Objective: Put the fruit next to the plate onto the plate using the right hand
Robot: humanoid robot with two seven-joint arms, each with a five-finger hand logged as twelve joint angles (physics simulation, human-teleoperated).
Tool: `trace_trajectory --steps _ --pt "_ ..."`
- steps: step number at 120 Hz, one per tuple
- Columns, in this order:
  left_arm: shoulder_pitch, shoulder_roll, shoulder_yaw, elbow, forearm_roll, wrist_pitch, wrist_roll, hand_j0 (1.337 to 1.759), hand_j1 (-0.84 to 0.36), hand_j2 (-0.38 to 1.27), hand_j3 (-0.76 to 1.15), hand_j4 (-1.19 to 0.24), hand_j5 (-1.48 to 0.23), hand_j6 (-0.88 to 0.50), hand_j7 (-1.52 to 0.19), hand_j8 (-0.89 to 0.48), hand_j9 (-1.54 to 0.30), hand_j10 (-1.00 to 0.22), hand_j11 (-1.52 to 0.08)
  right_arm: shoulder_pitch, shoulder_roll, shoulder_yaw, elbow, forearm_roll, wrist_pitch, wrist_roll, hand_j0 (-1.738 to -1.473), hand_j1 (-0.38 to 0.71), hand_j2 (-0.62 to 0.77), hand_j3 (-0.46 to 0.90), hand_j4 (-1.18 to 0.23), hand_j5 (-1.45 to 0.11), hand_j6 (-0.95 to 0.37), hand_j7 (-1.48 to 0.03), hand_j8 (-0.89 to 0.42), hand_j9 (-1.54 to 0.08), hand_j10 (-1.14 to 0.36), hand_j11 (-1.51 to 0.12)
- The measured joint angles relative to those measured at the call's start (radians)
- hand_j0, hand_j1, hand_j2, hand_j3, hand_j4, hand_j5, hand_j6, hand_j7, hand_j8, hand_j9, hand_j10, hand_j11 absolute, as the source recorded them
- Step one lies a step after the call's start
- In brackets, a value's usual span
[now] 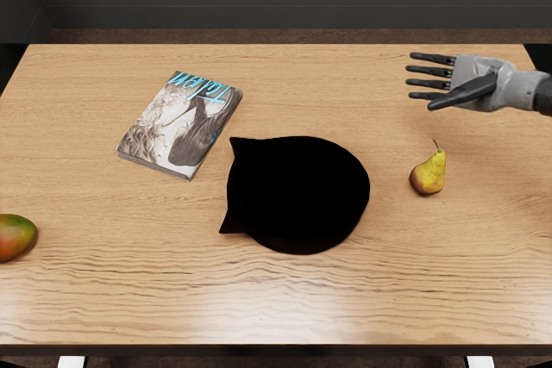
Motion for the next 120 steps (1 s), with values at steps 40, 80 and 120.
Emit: trace_trajectory --steps 40,80,120 --pt "0.0 0.0 0.0 0.0 0.0 0.0 0.0 1.658 0.35 0.0 0.0 0.0 0.0 0.0 0.0 0.0 0.0 0.0 0.0 -0.02 -0.005 0.067 0.005 -0.042 0.0 0.154 -1.658 -0.31 -0.01 0.0 -0.03 -0.04 -0.03 -0.04 -0.03 -0.04 -0.03 -0.04" --pt "0.0 0.0 0.0 0.0 0.0 0.0 0.0 1.658 0.35 0.0 0.0 0.0 0.0 0.0 0.0 0.0 0.0 0.0 0.0 -0.04 -0.038 0.089 0.01 -0.4 0.0 0.553 -1.658 -0.31 -0.01 0.0 -0.03 -0.05 -0.03 -0.05 -0.03 -0.05 -0.03 -0.05" --pt "0.0 0.0 0.0 0.0 0.0 0.0 0.0 1.658 0.35 0.0 0.0 0.0 0.0 0.0 0.0 0.0 0.0 0.0 0.0 -0.061 -0.047 0.089 0.012 -0.683 -0.001 0.825 -1.658 -0.3 0.0 0.0 -0.04 -0.05 -0.04 -0.05 -0.04 -0.05 -0.04 -0.05"
